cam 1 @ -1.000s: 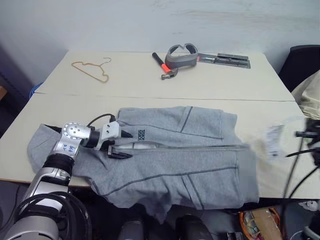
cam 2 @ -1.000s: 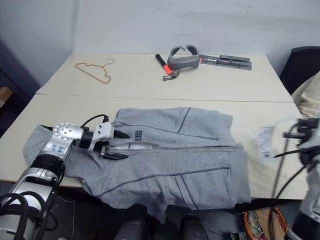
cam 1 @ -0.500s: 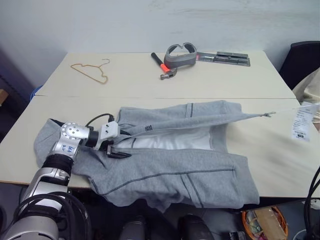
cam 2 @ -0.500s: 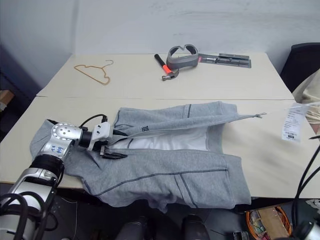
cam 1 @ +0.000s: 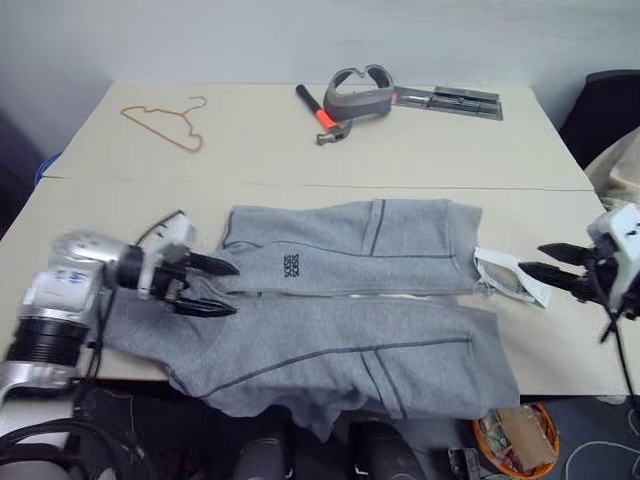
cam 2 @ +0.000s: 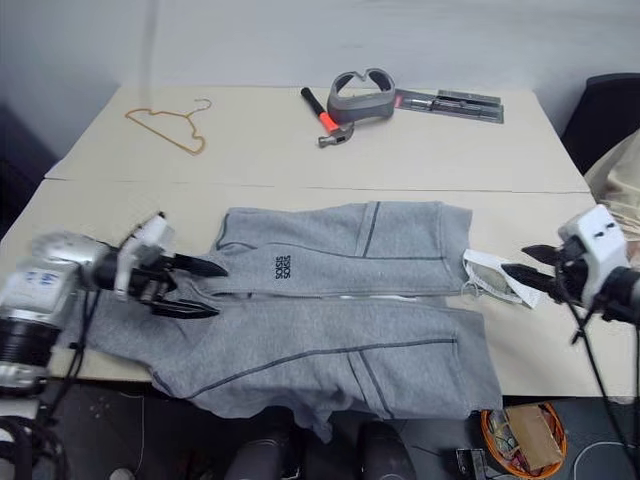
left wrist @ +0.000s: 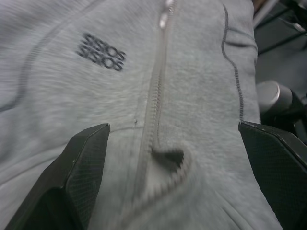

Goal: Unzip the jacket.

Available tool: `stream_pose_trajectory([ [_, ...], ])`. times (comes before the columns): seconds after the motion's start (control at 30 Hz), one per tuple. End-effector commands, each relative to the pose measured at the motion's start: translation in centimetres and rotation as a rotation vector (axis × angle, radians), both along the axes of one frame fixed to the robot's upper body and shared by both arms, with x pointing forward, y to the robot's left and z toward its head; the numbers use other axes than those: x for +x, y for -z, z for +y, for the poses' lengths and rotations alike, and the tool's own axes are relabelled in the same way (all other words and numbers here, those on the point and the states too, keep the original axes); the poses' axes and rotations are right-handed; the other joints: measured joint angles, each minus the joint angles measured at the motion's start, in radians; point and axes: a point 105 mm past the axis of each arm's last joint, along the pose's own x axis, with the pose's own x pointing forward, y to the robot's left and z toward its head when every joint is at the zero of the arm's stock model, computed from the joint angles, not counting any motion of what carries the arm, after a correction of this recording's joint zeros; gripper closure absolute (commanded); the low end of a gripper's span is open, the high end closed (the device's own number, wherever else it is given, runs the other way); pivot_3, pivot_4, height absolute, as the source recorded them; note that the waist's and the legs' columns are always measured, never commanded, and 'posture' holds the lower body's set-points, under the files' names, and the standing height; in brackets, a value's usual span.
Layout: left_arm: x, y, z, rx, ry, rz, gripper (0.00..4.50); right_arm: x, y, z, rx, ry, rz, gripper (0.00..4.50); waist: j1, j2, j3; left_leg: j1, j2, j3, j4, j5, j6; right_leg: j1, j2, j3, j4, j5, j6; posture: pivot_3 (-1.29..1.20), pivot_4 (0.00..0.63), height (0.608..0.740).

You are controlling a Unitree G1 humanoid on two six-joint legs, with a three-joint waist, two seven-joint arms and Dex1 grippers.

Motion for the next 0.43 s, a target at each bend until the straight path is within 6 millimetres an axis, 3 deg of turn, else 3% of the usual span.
stream_pose_trajectory([
  [0.03,-1.9,-4.3,2.1,-0.016,-0.025,-0.041,0.0,-3.3,-3.6,-1.9,0.035,-0.035,-0.002,0.48,0.006,0.0,0.0,0.0,0.0,0.0,0.0,-0.002,0.003,0.0,0.0,0.0,-0.005,0.0,0.0,0.0,0.15,0.74],
  [0.1,-2.4,-5.3,4.0,0.008,-0.092,-0.066,0.0,-5.0,-4.1,-3.0,0.041,-0.025,0.03,0.07,0.006,-0.001,0.0,0.0,0.0,0.001,-0.001,-0.003,0.005,0.001,0.0,0.0,-0.008,0.0,0.001,0.0,0.15,0.74],
  [0.23,-2.8,-6.4,6.9,0.067,-0.215,-0.146,0.0,-6.8,-4.7,-5.4,-0.004,0.048,0.014,0.07,0.005,-0.002,0.001,0.001,0.0,0.001,-0.001,-0.004,0.007,0.001,-0.001,0.001,-0.007,0.0,0.001,0.0,0.15,0.74],
  [0.33,-3.3,-5.4,7.9,0.129,-0.247,-0.149,0.0,-6.8,-5.3,-5.5,0.043,0.06,-0.038,0.07,-0.003,-0.002,0.001,0.002,0.0,0.001,-0.002,-0.005,0.006,0.001,-0.002,0.001,-0.006,0.001,0.0,0.0,0.15,0.74],
  [0.43,-3.6,-4.2,7.7,0.172,-0.222,-0.154,0.0,-6.3,-5.1,-4.8,0.073,0.048,-0.051,0.07,-0.012,-0.001,0.002,0.004,0.0,0.001,-0.003,-0.004,0.004,0.001,-0.004,0.002,-0.005,0.001,-0.001,0.0,0.15,0.74],
])
